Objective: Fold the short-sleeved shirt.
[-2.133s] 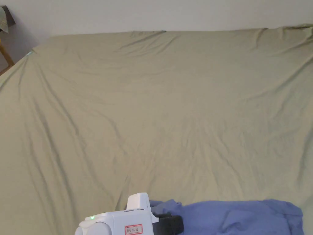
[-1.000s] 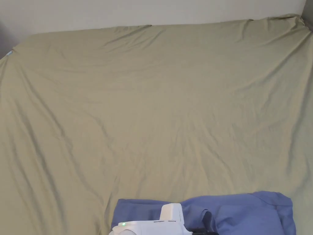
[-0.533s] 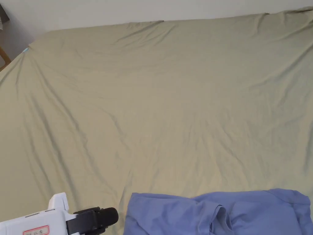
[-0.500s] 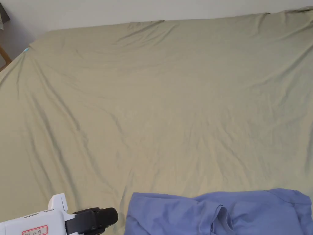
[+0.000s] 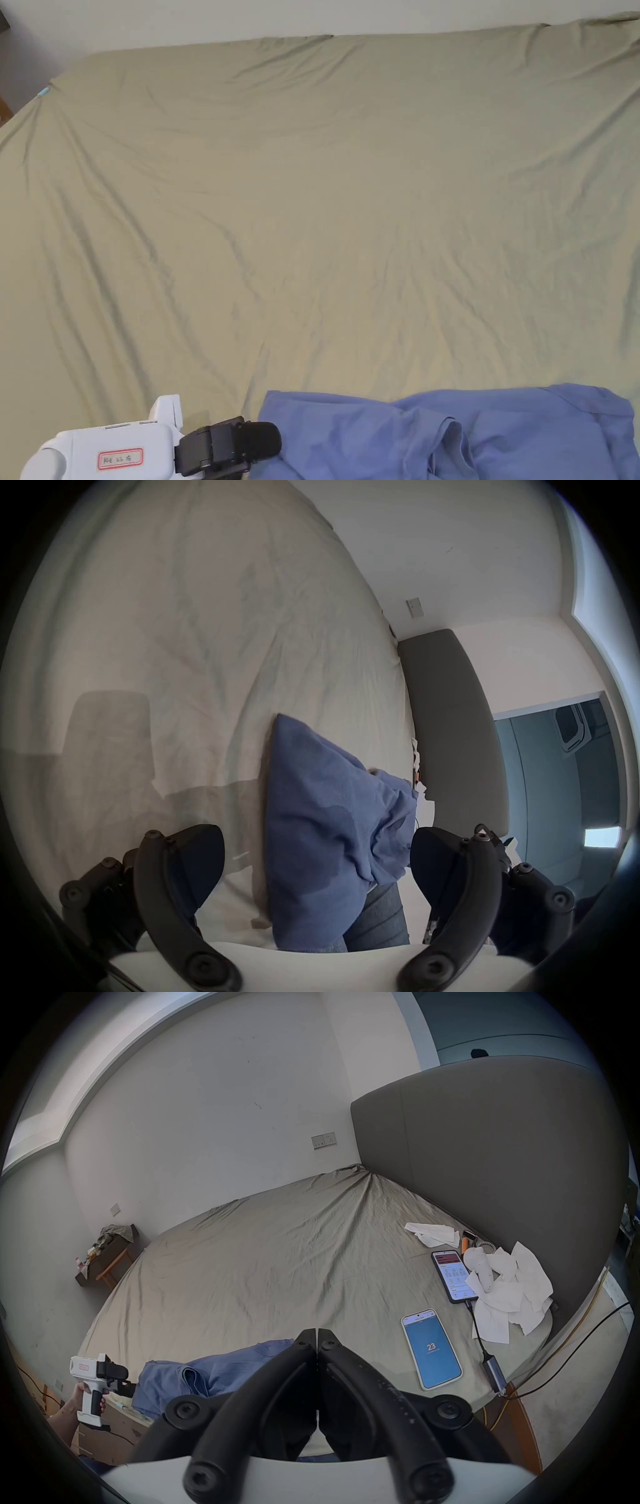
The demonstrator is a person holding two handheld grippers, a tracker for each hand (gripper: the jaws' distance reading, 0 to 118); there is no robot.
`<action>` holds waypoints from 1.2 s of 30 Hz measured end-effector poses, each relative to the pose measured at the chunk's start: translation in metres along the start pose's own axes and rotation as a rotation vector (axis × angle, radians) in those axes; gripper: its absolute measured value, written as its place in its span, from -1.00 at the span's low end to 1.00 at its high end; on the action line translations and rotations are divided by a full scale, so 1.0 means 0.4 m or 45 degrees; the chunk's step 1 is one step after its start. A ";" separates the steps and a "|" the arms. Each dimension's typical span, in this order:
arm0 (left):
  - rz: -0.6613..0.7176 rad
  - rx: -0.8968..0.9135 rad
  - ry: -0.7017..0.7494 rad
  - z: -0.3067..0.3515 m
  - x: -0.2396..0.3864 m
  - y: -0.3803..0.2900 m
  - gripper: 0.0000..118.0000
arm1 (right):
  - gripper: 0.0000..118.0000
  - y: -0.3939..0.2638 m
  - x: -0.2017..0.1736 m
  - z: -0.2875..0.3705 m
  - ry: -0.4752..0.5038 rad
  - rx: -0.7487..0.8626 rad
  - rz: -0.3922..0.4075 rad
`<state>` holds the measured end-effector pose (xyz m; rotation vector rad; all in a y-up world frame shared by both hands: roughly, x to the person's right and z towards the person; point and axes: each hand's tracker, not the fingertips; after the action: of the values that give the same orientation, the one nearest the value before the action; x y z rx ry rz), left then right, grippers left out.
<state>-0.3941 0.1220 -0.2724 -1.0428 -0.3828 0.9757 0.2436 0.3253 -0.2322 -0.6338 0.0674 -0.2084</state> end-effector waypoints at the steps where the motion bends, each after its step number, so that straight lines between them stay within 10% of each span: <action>1: -0.027 -0.018 -0.023 -0.013 0.007 0.000 0.86 | -1.00 0.000 -0.001 -0.001 -0.002 -0.001 -0.001; 3: -0.063 -0.013 -0.038 -0.039 0.031 -0.004 0.53 | -1.00 0.001 -0.003 -0.003 -0.001 -0.003 -0.006; 4: -0.062 -0.013 -0.034 -0.048 0.038 -0.003 0.10 | -1.00 0.001 -0.005 -0.003 0.001 -0.004 -0.008; 5: -0.072 -0.012 0.012 -0.056 0.043 -0.003 -0.80 | -1.00 0.002 -0.007 -0.004 0.005 -0.009 -0.005; 6: -0.110 -0.014 0.073 -0.063 0.036 -0.002 -0.90 | -1.00 0.003 -0.009 -0.004 0.002 -0.008 -0.001; 26: -0.080 0.175 0.287 0.259 0.082 -0.040 -0.90 | -1.00 0.004 -0.026 -0.021 0.045 -0.005 0.004; 36: -0.361 0.071 0.027 -0.007 0.458 -0.084 -0.90 | -1.00 -0.012 0.001 -0.005 0.041 -0.001 -0.032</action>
<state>-0.2762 0.2661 -0.2751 -0.9191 -0.4694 0.7170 0.2429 0.3205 -0.2309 -0.6325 0.0906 -0.2425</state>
